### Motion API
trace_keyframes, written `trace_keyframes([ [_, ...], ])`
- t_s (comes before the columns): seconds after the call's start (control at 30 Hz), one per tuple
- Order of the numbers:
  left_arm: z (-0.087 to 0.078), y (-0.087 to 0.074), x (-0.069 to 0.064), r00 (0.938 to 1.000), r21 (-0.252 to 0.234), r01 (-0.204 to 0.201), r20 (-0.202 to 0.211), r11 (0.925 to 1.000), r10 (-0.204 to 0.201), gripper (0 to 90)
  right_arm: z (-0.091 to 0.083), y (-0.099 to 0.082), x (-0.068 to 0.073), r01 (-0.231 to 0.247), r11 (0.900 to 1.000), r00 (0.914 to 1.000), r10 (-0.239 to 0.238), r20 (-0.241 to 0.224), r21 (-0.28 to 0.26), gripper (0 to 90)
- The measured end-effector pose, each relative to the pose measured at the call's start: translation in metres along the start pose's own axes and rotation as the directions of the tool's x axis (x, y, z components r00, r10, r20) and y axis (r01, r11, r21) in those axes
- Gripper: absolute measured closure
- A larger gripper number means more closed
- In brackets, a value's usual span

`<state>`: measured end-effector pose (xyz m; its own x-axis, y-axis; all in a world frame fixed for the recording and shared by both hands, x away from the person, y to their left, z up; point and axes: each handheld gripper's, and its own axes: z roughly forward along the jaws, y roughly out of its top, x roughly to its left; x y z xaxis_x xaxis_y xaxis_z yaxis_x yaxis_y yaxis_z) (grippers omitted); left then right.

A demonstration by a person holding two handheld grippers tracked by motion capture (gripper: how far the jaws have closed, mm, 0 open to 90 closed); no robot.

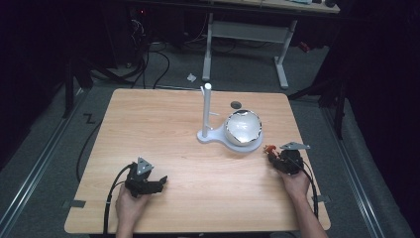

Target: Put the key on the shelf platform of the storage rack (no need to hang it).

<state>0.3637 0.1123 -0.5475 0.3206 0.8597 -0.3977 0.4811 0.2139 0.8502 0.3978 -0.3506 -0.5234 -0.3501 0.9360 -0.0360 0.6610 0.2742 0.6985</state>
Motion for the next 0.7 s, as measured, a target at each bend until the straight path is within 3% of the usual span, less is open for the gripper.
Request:
trace_keyframes([
  [0.7,0.0,0.0,0.0,1.0,0.002,-0.001,-0.003,1.0,0.001,21.0,-0.038,0.006,-0.011,-0.023,0.9966,0.9985,0.019,-0.052,-0.08,67.8],
])
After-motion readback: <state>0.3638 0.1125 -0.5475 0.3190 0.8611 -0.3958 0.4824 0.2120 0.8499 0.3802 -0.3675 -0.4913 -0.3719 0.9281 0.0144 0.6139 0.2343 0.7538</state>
